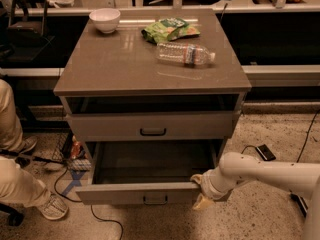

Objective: Open middle drawer

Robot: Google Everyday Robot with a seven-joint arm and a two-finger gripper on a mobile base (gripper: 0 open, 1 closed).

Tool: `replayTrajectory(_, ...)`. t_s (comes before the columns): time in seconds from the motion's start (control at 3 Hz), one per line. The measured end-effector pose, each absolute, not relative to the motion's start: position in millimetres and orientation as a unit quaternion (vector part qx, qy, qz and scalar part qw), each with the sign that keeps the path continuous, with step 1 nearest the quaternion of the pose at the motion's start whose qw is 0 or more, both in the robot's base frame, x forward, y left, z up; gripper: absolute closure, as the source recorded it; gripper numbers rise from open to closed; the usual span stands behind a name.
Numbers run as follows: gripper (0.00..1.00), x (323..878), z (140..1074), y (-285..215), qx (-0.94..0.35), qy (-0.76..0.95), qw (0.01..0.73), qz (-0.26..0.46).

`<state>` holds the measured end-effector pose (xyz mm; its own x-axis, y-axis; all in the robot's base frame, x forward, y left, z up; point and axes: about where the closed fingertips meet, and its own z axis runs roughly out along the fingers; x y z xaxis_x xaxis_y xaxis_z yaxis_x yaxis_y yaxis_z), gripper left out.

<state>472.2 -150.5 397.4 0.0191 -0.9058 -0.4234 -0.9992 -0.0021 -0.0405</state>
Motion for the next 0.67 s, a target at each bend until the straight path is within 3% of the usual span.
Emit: replayTrajectory(0.67,0.87,459,410,-168,-0.682,0.699,0.172,0.128)
